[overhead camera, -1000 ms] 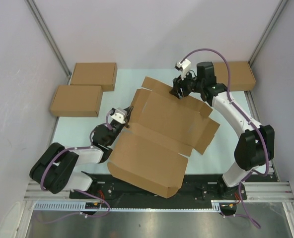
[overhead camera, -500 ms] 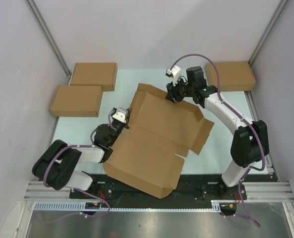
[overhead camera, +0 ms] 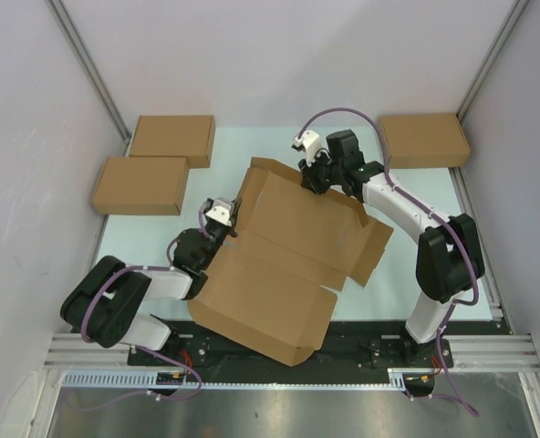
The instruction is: Fold the paper box
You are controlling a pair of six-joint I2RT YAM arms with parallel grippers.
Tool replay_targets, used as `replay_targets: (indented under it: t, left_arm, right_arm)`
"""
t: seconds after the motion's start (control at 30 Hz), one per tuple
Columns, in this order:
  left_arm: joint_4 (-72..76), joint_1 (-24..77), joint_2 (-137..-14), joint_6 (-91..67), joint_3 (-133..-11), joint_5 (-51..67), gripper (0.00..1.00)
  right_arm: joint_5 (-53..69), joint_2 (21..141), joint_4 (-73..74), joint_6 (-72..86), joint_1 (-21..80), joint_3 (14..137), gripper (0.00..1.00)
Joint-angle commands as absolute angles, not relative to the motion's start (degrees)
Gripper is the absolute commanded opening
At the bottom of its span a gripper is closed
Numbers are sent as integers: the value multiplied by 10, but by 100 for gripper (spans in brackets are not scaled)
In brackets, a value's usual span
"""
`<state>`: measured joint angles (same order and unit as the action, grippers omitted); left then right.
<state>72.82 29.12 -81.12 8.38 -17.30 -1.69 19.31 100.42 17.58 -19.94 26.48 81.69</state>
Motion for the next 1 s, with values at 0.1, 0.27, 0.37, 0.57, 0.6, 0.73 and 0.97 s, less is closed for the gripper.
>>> replay_targets:
  t: [0.1,0.27,0.37,0.57,0.6,0.73,0.97]
  left_arm:
    - [871,294,-796,68,-174,-72,24]
    - [824,294,-754,61,-180,-91,52]
    - [801,294,-729,34,-175,-98,61]
    - [703,297,-685,35,-201,-127,68]
    - [654,296,-679,35,-209,-145,68]
    - [615,295,-665,48,-226,-183,72]
    - [577,259,-694,22,-265,-205,79]
  right_arm:
    - [78,976,153,-218,289,820,10]
    - [7,942,152,-241,315,820,5]
    - [0,926,160,-250,326,819,5]
    - [-17,897,182,-256,340,814,4]
    - [-28,889,185,-258,348,811,5]
    - [-80,876,181,-286,377,795,6]
    - [-63,870,208,-312,405,779,6]
